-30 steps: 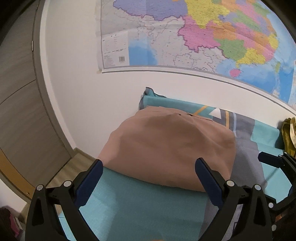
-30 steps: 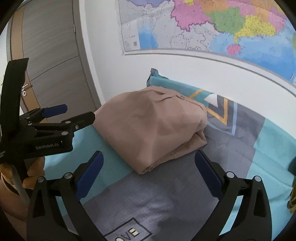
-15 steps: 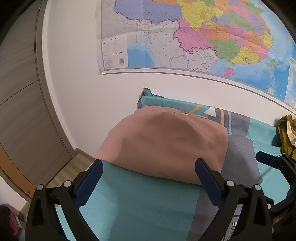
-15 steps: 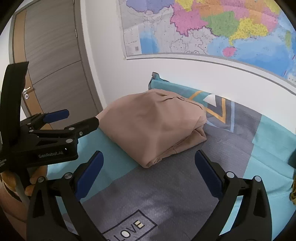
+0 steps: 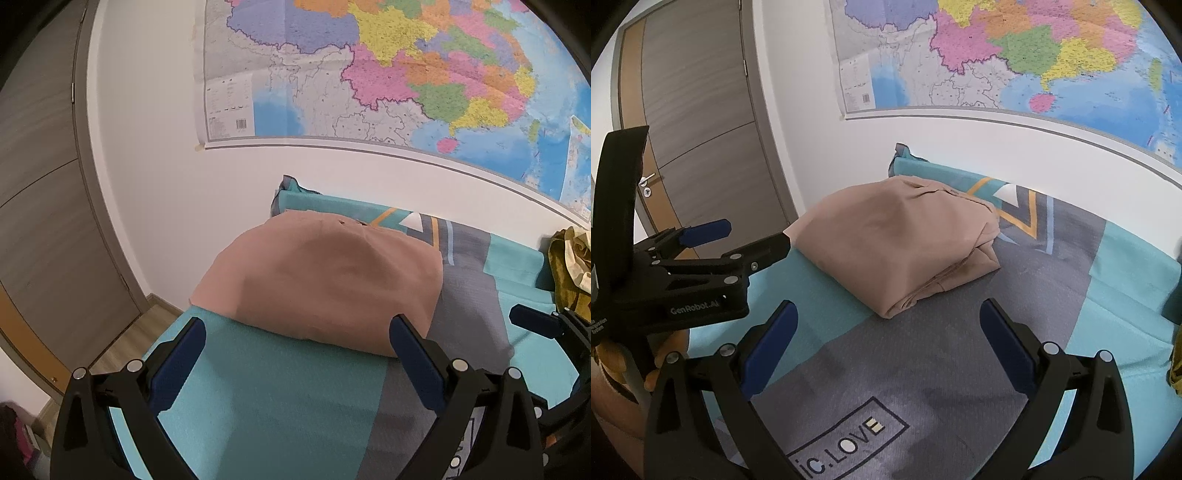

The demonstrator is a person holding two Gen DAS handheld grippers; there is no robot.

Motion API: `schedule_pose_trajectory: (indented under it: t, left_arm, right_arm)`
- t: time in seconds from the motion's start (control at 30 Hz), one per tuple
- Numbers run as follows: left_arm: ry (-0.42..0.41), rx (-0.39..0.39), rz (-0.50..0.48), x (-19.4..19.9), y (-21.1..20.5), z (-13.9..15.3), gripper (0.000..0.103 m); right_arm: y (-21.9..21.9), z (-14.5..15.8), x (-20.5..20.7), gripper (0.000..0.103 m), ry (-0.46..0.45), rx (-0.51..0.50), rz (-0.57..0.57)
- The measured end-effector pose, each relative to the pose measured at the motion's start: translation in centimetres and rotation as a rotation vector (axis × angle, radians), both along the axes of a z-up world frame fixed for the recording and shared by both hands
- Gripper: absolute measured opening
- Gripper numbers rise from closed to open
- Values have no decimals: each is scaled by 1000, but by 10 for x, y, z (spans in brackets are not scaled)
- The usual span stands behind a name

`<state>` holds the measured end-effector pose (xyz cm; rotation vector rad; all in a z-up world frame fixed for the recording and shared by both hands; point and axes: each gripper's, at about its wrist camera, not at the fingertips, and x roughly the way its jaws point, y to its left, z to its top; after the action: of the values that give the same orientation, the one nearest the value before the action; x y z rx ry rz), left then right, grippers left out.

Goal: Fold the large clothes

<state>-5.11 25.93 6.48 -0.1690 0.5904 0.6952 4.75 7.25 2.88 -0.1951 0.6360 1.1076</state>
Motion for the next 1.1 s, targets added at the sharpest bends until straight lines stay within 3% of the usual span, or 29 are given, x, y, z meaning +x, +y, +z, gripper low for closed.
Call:
schedule_pose_trajectory:
  t: [1.1]
  left_arm:
    - [-12, -8, 14, -16, -6, -1, 96]
  right_arm:
    - [-7, -2, -12, 97, 3, 7, 4]
